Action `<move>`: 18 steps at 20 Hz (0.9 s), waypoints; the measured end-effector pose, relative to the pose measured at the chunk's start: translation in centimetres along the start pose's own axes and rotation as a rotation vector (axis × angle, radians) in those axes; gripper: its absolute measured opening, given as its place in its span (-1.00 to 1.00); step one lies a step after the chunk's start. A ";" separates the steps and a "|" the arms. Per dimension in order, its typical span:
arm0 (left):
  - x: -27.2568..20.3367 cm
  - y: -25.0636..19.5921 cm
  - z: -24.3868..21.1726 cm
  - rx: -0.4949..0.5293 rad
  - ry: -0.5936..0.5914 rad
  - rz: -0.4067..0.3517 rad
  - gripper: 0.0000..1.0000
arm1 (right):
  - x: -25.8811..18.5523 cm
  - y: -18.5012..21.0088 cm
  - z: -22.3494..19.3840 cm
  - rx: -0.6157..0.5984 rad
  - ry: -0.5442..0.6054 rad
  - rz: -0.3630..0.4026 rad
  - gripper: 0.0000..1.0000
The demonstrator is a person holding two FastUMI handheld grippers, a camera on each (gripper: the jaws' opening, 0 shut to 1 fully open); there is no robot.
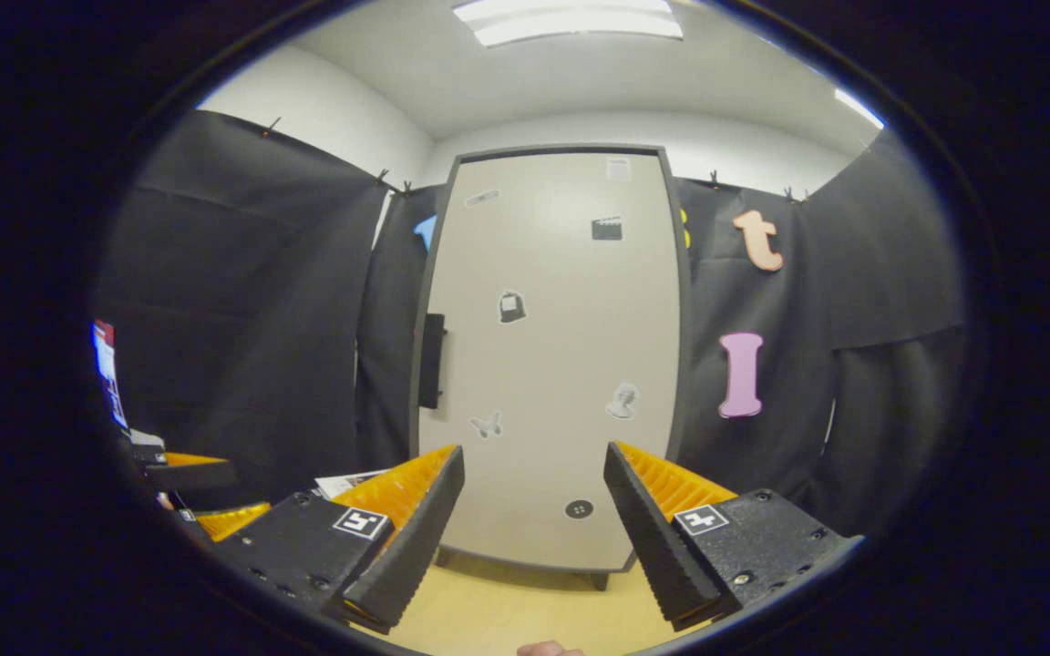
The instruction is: Open the cabinet door with the right hand, grasp the bottle in the cabinet with the left hand and place it on the coaster, then close the cabinet door with the right hand.
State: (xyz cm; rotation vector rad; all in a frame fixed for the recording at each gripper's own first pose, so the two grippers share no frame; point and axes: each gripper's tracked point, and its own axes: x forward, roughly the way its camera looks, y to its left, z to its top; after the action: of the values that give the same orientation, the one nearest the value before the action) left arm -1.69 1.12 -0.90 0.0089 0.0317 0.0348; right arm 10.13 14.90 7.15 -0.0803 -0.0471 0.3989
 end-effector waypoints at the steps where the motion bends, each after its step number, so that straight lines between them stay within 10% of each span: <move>1: -0.1 0.2 -0.1 0.002 0.001 0.006 0.90 | 1.4 0.9 0.3 0.003 0.007 0.023 0.90; 18: -1.2 2.2 0.1 -0.001 -0.007 0.048 0.90 | 21.0 10.3 0.3 -0.003 0.099 0.090 0.86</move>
State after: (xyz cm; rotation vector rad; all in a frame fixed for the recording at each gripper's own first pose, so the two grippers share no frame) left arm -2.99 3.29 -0.69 0.0085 0.0241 0.0826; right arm 25.44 32.54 7.13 -0.1057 0.0540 0.4845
